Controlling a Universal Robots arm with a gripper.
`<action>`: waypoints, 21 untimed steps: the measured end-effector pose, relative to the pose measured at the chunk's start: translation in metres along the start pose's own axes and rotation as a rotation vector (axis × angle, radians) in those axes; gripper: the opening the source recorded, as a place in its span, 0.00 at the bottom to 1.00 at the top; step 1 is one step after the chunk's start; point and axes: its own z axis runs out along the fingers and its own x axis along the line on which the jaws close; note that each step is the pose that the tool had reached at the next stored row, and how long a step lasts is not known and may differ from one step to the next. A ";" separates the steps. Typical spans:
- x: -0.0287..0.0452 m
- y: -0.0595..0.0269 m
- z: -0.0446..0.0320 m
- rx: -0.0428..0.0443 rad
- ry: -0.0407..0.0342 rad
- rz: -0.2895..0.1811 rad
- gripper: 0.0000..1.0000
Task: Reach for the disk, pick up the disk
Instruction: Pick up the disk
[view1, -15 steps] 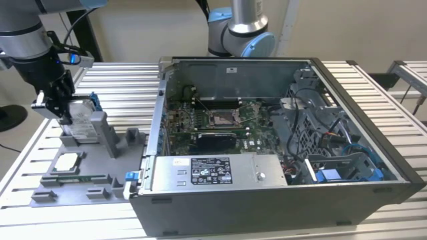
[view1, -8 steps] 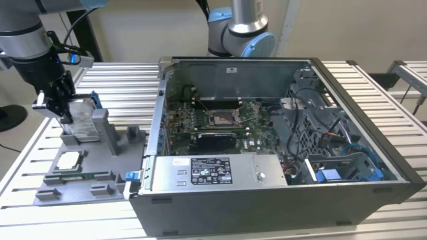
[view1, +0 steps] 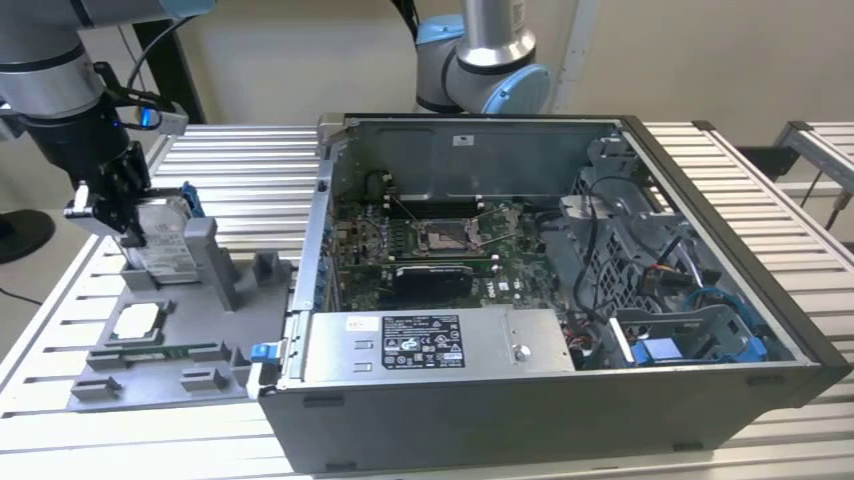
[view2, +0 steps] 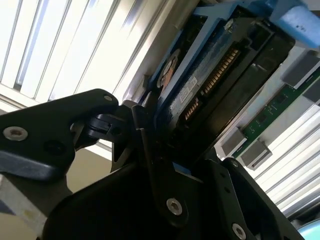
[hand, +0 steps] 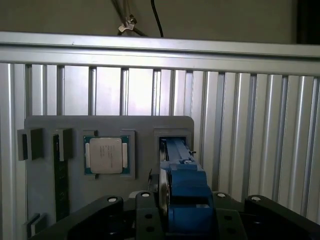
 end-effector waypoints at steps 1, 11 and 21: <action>0.0000 0.0000 -0.0002 0.0002 -0.0001 0.000 0.00; -0.0006 0.0001 -0.0399 0.0000 0.0000 0.000 0.00; -0.0013 0.0003 -0.0856 0.0001 -0.0001 0.000 0.00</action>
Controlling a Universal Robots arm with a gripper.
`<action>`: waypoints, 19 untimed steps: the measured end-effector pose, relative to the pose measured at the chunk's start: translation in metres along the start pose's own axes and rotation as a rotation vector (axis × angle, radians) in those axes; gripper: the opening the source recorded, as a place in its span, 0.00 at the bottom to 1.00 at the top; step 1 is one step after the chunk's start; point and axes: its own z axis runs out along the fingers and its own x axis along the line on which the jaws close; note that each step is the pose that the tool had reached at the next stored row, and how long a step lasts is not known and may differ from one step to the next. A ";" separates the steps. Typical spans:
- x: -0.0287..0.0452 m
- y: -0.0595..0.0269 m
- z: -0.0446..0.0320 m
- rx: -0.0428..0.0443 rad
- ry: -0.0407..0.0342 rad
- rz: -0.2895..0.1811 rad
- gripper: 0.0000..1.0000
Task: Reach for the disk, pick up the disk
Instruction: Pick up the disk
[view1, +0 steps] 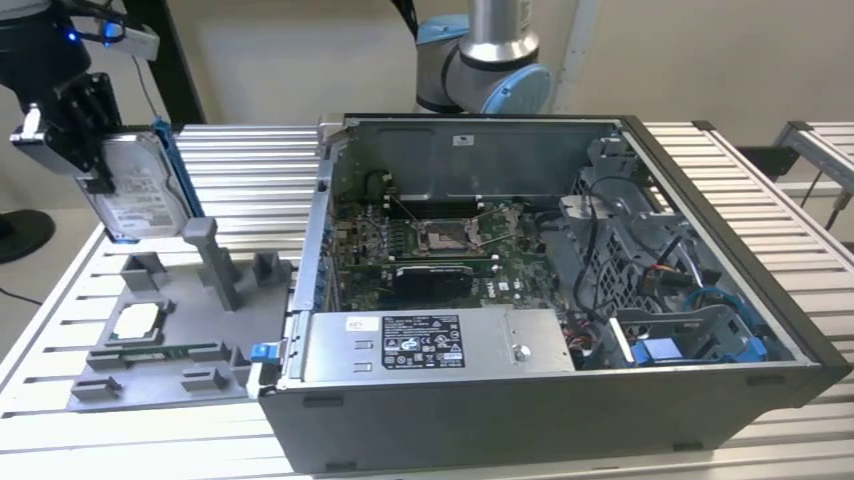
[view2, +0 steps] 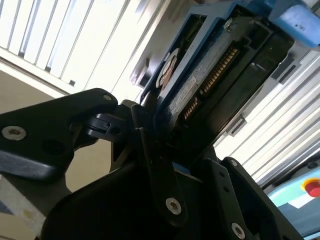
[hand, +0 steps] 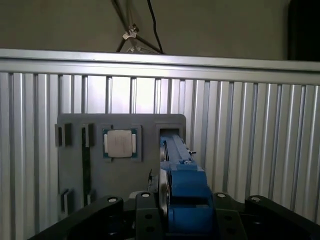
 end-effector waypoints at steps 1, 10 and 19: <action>-0.0001 0.0000 -0.0044 0.0000 0.0000 0.000 0.00; -0.0006 0.0002 -0.0377 0.0000 0.0000 0.000 0.00; -0.0010 0.0003 -0.0662 -0.0001 0.0000 0.000 0.00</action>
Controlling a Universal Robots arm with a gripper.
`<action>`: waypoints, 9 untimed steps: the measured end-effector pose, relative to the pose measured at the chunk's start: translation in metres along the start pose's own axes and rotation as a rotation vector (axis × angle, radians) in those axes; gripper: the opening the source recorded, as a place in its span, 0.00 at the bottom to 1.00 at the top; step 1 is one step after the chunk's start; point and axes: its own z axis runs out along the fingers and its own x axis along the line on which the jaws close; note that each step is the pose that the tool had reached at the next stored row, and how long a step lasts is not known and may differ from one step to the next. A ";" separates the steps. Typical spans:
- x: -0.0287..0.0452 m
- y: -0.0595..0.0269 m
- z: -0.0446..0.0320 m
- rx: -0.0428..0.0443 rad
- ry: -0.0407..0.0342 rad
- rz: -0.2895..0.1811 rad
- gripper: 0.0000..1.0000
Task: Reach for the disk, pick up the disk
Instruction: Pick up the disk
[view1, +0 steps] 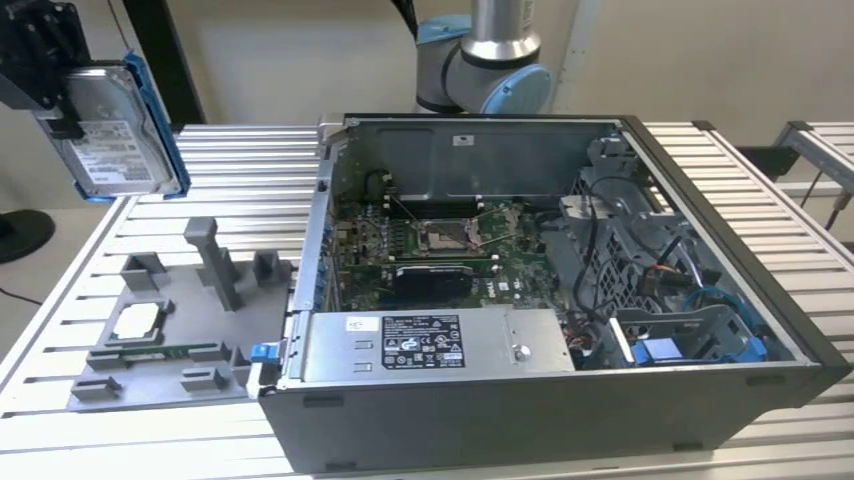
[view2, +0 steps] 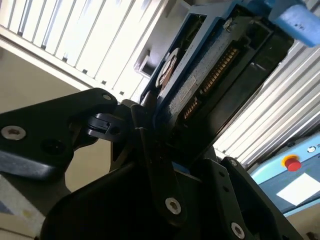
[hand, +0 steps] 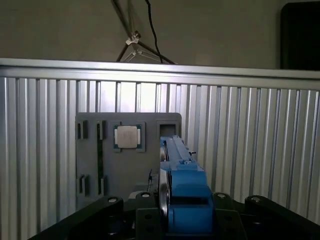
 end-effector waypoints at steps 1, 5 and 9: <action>0.0000 0.0000 -0.0030 0.0000 0.0000 0.000 0.00; -0.0002 0.0001 -0.0150 0.0000 0.0000 0.000 0.00; -0.0004 0.0001 -0.0277 0.0000 0.0000 0.000 0.00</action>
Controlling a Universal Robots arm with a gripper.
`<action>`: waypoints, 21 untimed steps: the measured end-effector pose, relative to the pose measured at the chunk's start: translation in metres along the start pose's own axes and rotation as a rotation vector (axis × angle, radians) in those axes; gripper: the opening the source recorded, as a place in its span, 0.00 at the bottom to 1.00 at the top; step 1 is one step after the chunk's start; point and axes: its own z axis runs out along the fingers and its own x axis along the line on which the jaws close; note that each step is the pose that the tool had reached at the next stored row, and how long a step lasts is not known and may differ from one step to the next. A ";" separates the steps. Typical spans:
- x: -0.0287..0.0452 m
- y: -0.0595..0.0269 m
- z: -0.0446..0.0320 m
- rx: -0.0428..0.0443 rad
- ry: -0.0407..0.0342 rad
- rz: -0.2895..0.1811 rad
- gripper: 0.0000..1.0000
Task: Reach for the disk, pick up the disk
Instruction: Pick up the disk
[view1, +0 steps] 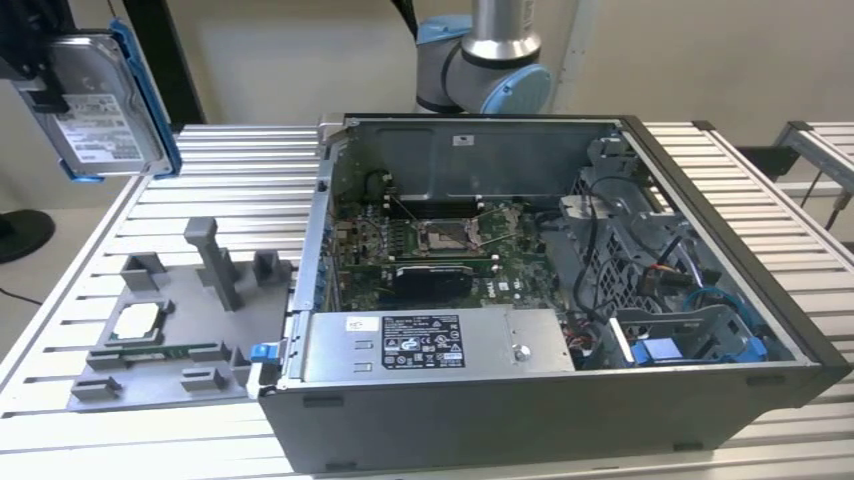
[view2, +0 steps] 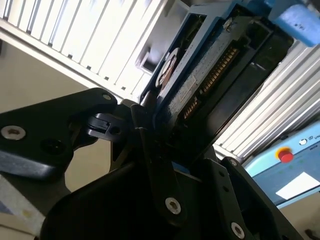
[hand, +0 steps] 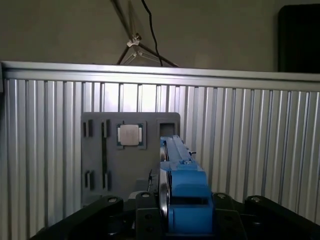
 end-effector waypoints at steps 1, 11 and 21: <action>0.0000 0.0000 -0.0029 0.0001 0.0000 0.000 0.00; -0.0005 0.0001 -0.0335 0.0001 0.0000 0.000 0.00; -0.0005 -0.0012 -0.0379 0.0022 -0.0084 0.000 0.00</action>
